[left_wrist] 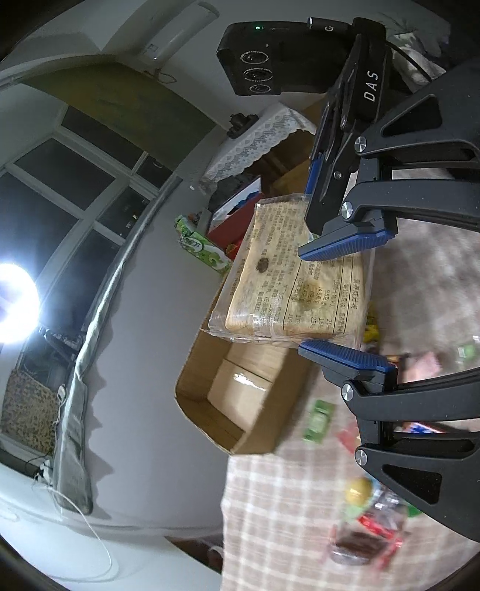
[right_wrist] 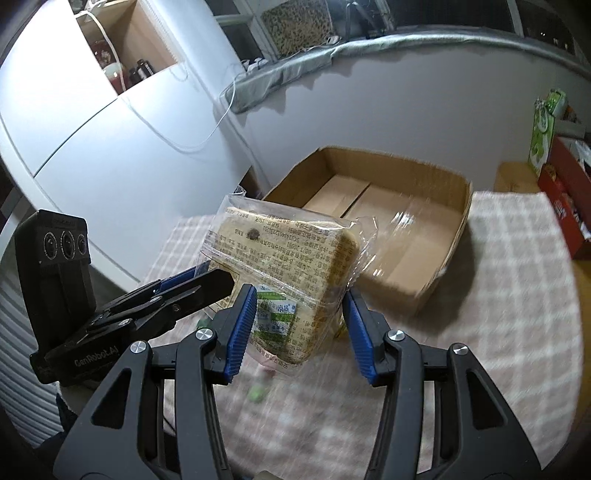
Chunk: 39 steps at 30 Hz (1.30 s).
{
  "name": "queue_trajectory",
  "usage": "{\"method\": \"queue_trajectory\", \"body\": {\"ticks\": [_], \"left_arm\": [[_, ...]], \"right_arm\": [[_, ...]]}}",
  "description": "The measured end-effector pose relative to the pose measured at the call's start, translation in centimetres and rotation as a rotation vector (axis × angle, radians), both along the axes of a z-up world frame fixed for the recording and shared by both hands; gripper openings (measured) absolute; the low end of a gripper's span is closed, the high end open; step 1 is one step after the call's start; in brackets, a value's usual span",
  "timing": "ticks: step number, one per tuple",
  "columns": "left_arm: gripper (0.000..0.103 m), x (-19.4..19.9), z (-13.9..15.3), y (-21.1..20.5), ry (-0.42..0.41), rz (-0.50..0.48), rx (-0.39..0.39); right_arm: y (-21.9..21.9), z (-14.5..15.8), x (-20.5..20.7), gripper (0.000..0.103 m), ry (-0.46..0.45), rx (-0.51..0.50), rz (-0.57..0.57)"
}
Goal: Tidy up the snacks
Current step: 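Carry the bread loaf into the cardboard box and open the right gripper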
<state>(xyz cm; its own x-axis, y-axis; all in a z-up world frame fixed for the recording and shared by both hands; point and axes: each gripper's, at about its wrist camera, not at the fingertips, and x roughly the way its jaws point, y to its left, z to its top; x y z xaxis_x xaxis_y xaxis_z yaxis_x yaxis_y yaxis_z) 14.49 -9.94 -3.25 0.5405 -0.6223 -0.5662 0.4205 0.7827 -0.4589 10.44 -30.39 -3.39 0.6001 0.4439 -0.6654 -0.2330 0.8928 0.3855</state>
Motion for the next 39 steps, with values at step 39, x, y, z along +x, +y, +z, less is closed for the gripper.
{"method": "queue_trajectory", "body": {"ticks": [39], "left_arm": [[0.043, 7.3, -1.7, -3.4, 0.063, 0.042, 0.106]], "right_arm": [[-4.6, -3.0, 9.5, 0.071, 0.045, -0.07, -0.111]]}}
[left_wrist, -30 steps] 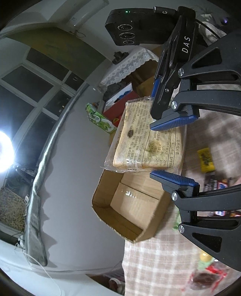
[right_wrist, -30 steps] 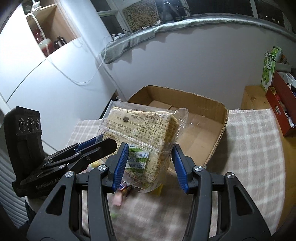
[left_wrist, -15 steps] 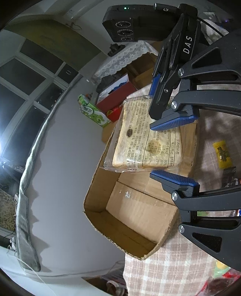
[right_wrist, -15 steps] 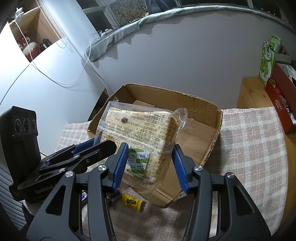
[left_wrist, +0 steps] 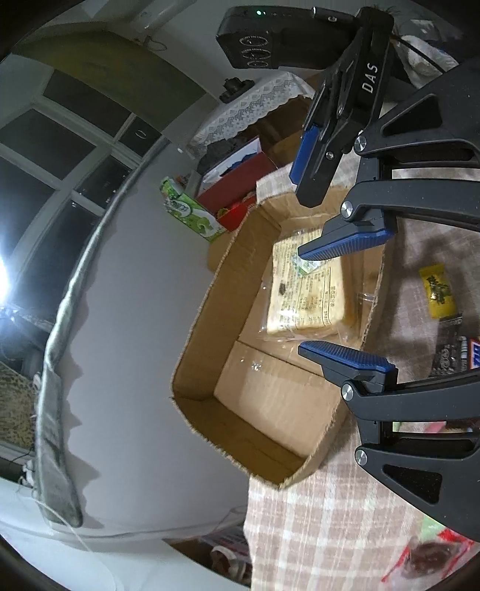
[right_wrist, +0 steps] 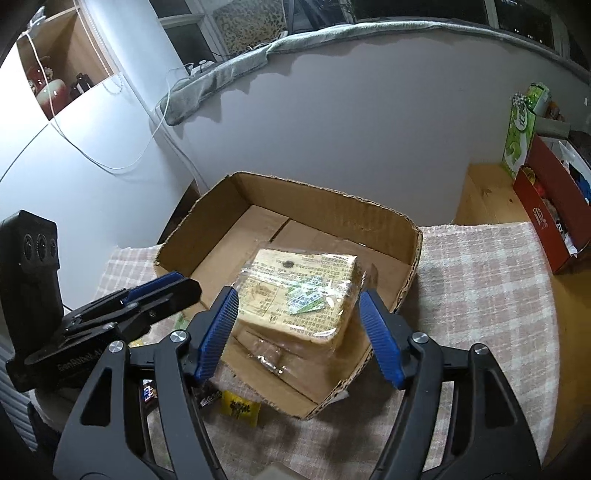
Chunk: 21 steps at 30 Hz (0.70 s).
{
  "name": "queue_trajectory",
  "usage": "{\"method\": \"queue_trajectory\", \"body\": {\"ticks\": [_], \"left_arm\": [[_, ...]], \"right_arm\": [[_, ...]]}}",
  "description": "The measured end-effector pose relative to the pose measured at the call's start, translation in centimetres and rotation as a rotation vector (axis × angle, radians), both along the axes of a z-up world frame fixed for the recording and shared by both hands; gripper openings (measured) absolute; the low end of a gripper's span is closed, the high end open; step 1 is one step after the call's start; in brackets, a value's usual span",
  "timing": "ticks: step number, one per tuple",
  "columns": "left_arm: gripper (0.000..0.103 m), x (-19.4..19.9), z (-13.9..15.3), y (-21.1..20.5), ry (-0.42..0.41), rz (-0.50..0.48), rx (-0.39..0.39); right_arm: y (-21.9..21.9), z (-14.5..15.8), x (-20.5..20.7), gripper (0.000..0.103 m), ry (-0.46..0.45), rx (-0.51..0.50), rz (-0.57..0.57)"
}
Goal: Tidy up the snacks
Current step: 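Carry the bread loaf into the cardboard box and open the right gripper, then grasp the blue-white chocolate bar with the left gripper while the right gripper grasps the green candy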
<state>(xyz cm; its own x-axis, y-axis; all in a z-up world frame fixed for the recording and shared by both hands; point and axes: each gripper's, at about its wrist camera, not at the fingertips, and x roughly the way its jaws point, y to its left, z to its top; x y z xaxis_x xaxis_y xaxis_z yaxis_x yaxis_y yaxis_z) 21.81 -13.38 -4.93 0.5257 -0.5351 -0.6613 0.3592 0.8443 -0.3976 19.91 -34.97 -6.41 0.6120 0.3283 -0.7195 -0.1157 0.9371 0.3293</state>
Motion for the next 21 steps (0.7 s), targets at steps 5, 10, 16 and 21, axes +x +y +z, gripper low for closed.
{"method": "queue_trajectory", "body": {"ticks": [5, 10, 16, 21], "left_arm": [[0.043, -2.0, 2.1, 1.5, -0.058, 0.01, 0.003], [0.043, -4.6, 3.4, 4.0, -0.108, 0.04, 0.018], [0.044, -7.8, 3.7, 8.0, -0.136, 0.108, 0.019], [0.045, -10.5, 3.1, 10.9, -0.141, 0.154, 0.029]], "right_arm": [[0.2, 1.2, -1.6, 0.071, -0.027, -0.011, 0.004], [0.9, 2.5, -3.9, 0.071, -0.059, -0.025, 0.024], [2.6, 2.9, -7.1, 0.071, -0.088, -0.059, 0.077], [4.3, 2.3, -9.7, 0.073, -0.103, -0.097, 0.127]]}}
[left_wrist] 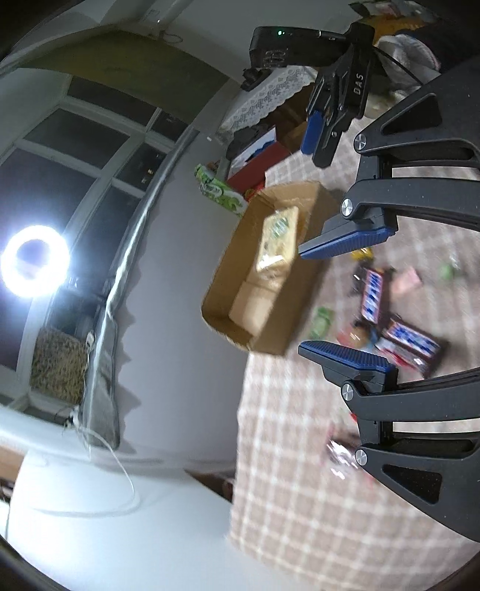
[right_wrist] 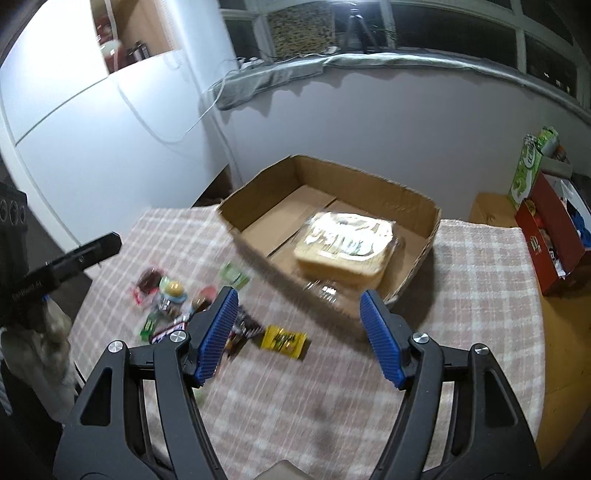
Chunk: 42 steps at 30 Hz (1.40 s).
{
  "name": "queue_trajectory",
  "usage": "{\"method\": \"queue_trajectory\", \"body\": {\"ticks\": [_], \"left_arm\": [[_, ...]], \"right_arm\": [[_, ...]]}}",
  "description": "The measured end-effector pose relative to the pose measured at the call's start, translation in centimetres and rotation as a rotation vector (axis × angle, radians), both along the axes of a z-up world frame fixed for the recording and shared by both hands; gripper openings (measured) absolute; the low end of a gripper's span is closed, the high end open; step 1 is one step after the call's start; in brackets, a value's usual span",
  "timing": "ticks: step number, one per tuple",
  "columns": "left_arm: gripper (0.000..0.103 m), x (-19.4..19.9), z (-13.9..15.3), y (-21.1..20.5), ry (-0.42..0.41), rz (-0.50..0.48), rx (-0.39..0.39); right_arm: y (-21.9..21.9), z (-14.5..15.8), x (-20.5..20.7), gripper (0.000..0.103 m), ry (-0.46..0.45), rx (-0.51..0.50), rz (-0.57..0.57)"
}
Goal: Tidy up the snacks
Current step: 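Grasp the blue-white chocolate bar with the left gripper while the right gripper grasps the green candy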
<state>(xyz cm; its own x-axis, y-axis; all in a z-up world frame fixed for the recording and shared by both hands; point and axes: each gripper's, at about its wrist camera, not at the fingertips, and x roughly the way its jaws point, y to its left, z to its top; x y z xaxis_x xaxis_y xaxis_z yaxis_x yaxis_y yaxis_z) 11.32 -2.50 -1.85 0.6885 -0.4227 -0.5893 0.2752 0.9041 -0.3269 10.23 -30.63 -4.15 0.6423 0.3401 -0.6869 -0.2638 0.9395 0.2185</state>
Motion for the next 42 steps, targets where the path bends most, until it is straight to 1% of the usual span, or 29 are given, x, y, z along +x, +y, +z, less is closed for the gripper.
{"method": "queue_trajectory", "body": {"ticks": [3, 8, 14, 20, 23, 24, 27, 31, 32, 38, 41, 42], "left_arm": [[0.045, -1.4, -0.8, 1.0, -0.001, 0.025, 0.024], [0.045, -3.2, -3.0, 1.6, 0.032, 0.03, 0.054], [0.045, -3.8, -6.3, 1.2, 0.097, -0.015, 0.126], [0.044, -3.6, -8.4, -0.7, 0.109, -0.082, 0.224], [0.036, -3.5, -8.9, -1.3, 0.106, -0.118, 0.264], [0.032, -3.5, -9.1, -1.5, 0.105, -0.127, 0.272], [0.032, -3.0, -9.5, -1.6, 0.114, -0.139, 0.282], [0.032, -2.1, -10.2, -1.8, 0.134, -0.144, 0.295], [0.032, -2.0, -10.3, -1.8, 0.137, -0.147, 0.298], [0.032, -1.5, -10.7, -2.1, 0.148, -0.156, 0.312], [0.032, -1.1, -10.9, -2.3, 0.152, -0.16, 0.316], [0.032, -1.0, -11.0, -2.3, 0.154, -0.161, 0.317]], "right_arm": [[0.9, -0.4, -1.6, 0.078, -0.022, -0.021, 0.02], [2.9, -1.4, -4.0, 0.078, -0.024, -0.053, 0.067], [5.7, -3.8, -6.3, 0.078, 0.017, -0.108, 0.135], [8.6, -6.3, -7.5, 0.078, 0.055, -0.153, 0.214], [9.6, -7.1, -7.9, 0.078, 0.062, -0.161, 0.237], [10.0, -7.3, -7.9, 0.077, 0.064, -0.163, 0.245], [10.8, -7.8, -8.0, 0.068, 0.075, -0.169, 0.269], [11.8, -8.6, -7.7, 0.062, 0.091, -0.171, 0.291], [12.0, -8.8, -7.6, 0.058, 0.099, -0.168, 0.297], [12.7, -9.5, -7.1, 0.055, 0.117, -0.17, 0.308], [12.9, -9.7, -6.9, 0.045, 0.125, -0.173, 0.313], [13.0, -9.8, -6.8, 0.044, 0.127, -0.178, 0.313]]}}
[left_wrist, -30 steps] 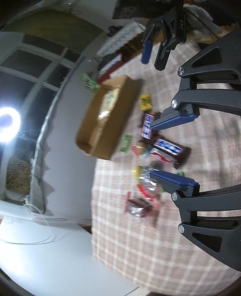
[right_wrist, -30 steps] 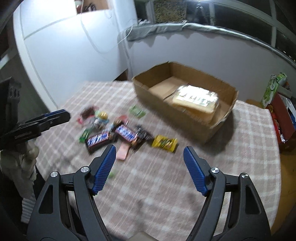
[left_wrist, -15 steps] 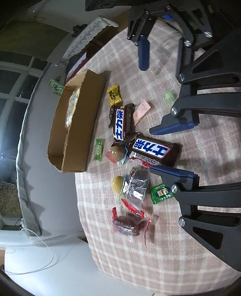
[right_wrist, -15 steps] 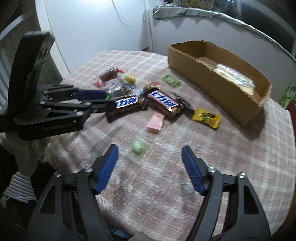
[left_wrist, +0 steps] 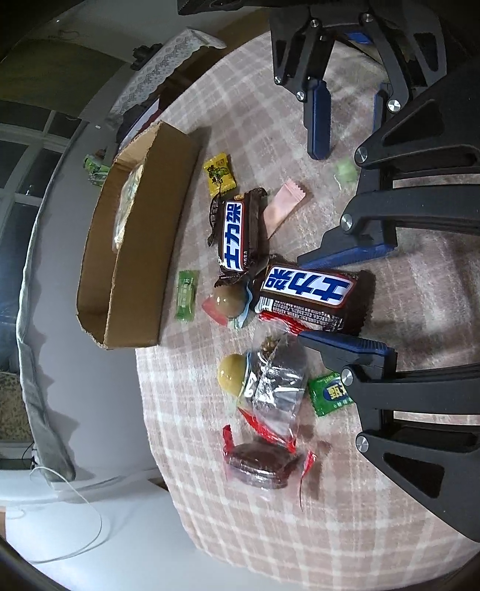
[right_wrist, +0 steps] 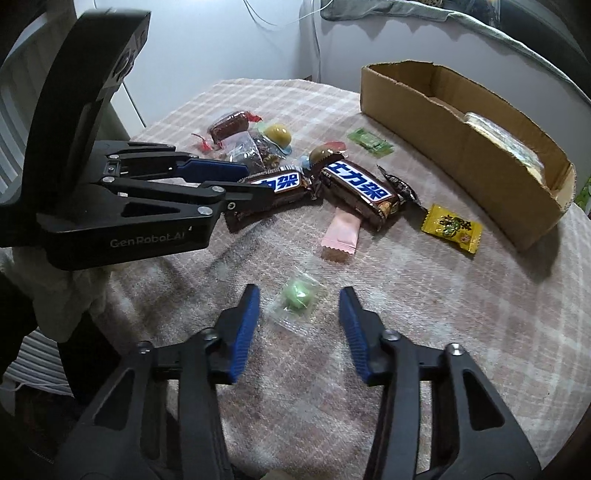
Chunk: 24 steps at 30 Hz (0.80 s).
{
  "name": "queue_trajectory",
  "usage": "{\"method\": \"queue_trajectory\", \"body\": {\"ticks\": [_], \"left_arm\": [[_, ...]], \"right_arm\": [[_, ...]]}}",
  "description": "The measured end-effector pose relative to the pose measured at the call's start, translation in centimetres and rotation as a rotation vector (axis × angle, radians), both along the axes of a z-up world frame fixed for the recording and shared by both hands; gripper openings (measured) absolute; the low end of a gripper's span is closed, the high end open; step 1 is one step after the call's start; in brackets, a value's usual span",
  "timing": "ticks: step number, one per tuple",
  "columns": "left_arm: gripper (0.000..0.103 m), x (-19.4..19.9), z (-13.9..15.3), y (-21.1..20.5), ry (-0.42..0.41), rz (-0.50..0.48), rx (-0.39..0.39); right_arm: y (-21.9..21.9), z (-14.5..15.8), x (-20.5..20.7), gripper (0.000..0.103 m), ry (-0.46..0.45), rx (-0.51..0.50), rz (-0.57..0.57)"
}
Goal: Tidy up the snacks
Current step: 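Grasp the blue-white chocolate bar with the left gripper while the right gripper grasps the green candy, then carry the chocolate bar into the box with the left gripper and release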
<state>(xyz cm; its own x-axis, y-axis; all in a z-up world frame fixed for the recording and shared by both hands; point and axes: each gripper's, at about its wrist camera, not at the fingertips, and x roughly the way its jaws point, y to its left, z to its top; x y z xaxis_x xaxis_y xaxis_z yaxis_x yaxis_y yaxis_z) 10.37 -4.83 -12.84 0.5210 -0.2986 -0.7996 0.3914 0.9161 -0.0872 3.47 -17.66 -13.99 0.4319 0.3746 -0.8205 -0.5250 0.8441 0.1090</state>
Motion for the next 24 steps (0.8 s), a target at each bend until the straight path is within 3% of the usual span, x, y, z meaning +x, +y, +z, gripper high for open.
{"method": "queue_trajectory", "body": {"ticks": [6, 9, 14, 24], "left_arm": [[0.032, 0.8, -0.9, 0.0, 0.028, 0.002, -0.01], [0.03, 0.9, -0.9, 0.3, 0.034, 0.01, -0.03], [0.029, 0.6, -0.8, 0.5, 0.026, 0.019, -0.045], [0.027, -1.0, 0.8, 1.3, -0.005, 0.035, -0.102]], "right_arm": [[0.2, -0.4, 0.5, 0.042, -0.001, -0.015, 0.001], [0.3, -0.4, 0.5, 0.032, -0.01, -0.029, 0.002], [0.3, -0.3, 0.7, 0.027, -0.017, -0.036, 0.005], [-0.8, 0.4, 0.5, 0.024, -0.014, 0.0, -0.016]]}}
